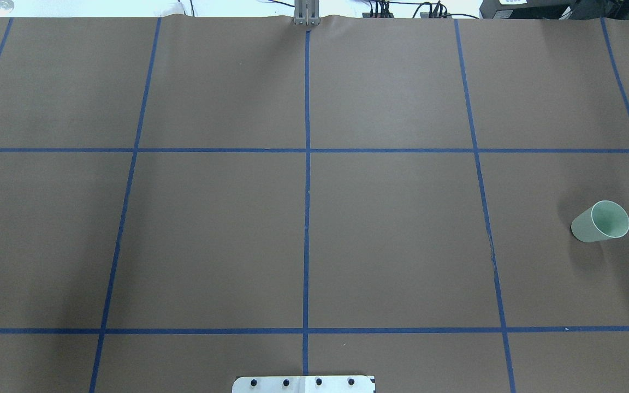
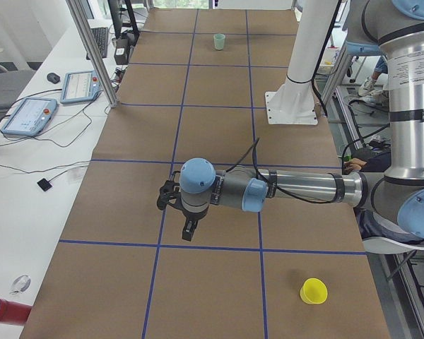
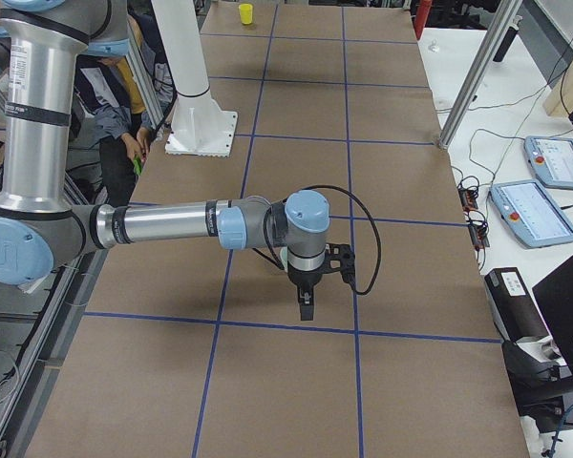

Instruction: Transfer and stack yellow cup on green cup

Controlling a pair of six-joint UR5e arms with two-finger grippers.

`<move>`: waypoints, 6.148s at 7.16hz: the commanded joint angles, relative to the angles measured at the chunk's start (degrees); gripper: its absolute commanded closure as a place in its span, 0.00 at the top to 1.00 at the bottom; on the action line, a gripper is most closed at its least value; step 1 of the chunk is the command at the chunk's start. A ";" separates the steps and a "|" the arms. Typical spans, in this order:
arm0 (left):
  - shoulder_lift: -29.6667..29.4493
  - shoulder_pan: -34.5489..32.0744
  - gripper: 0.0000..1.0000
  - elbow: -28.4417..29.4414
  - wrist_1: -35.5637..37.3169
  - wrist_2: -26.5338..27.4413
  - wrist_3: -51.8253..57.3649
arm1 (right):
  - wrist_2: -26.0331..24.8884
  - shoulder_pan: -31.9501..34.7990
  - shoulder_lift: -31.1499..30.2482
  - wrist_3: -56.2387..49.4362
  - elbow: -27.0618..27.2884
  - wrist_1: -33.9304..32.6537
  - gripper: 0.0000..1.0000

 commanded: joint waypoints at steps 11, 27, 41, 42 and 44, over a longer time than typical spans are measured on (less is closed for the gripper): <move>-5.85 -0.54 1.00 -5.62 -5.07 21.67 -27.09 | 4.41 -0.12 -0.79 -1.89 -6.76 6.40 1.00; 9.62 20.89 1.00 -11.02 53.03 54.58 -125.37 | 8.46 -0.12 -2.37 -1.54 -7.11 6.57 1.00; 9.53 43.57 1.00 10.08 37.75 21.96 -153.89 | 8.81 -1.27 -1.49 -1.36 -6.76 6.48 1.00; 9.53 43.93 1.00 12.71 35.39 21.16 -154.85 | 9.07 -1.27 -1.40 -1.36 -6.76 6.48 1.00; 9.62 45.77 1.00 16.67 32.30 18.35 -155.83 | 9.16 -1.27 -1.49 -1.45 -6.76 6.48 1.00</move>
